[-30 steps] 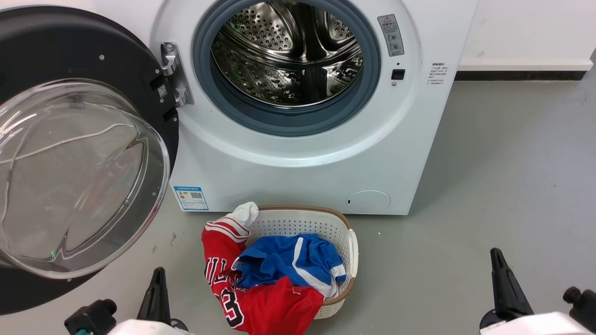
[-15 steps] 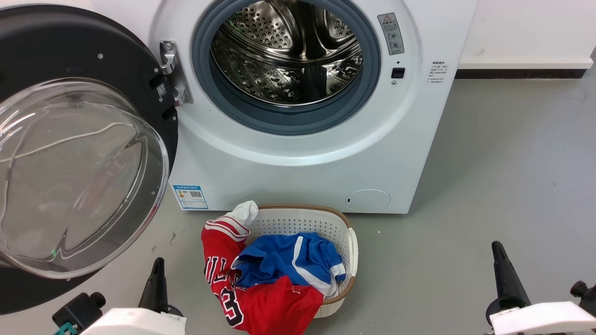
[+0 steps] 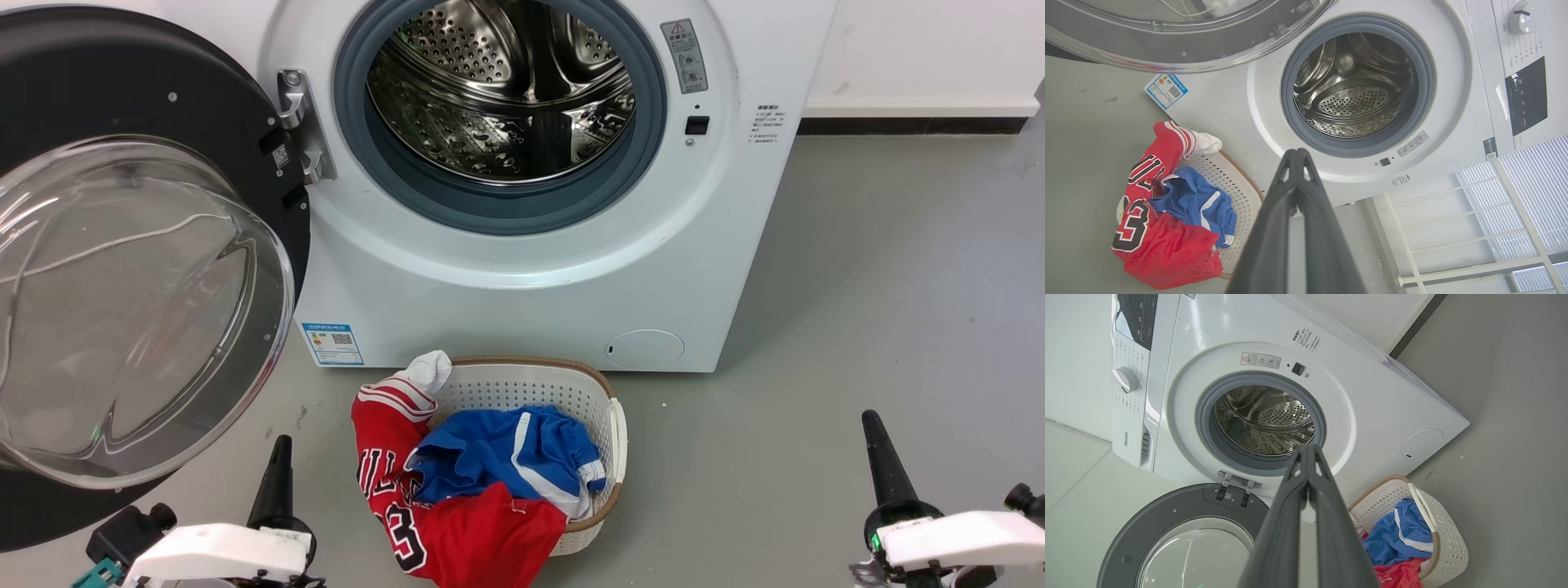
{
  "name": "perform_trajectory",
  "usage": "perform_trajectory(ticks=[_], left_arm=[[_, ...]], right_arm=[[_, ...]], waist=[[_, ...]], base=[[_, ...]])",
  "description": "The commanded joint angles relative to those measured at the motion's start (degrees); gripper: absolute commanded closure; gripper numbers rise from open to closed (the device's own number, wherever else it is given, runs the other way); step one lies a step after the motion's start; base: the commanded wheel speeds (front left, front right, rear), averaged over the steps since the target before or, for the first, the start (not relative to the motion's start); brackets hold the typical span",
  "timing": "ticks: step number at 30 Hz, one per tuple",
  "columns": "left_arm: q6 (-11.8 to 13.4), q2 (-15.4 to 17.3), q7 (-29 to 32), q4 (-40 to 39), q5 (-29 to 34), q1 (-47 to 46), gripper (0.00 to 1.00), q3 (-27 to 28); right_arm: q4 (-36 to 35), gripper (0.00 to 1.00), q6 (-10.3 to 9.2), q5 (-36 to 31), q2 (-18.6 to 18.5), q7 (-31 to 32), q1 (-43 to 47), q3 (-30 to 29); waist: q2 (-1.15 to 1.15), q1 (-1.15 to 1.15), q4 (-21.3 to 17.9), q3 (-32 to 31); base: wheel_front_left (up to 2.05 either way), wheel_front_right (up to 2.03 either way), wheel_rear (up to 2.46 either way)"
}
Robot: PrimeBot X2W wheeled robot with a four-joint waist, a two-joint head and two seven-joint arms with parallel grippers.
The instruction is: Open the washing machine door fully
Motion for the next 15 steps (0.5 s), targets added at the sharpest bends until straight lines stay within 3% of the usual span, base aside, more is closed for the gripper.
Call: perform_trajectory(ticks=[1, 15], left_arm=[[-0.4, 0.0, 0.4, -0.3, -1.7, -1.3, 1.0, 0.3], [-1.2, 0.0, 2.4, 0.5, -10.2, -2.9, 1.0, 0.9]], right_arm=[[-0.2, 1.0, 0.01, 1.7, -0.4, 0.4, -1.8, -0.2], [1.1, 1.0, 0.01, 9.7, -0.4, 2.5, -3.2, -0.8]], waist=[[0.0, 0.0, 0.0, 0.0], [0.0, 0.0, -0.1, 0.2]], base=[[0.0, 0.0, 0.0], [0.0, 0.0, 0.0]])
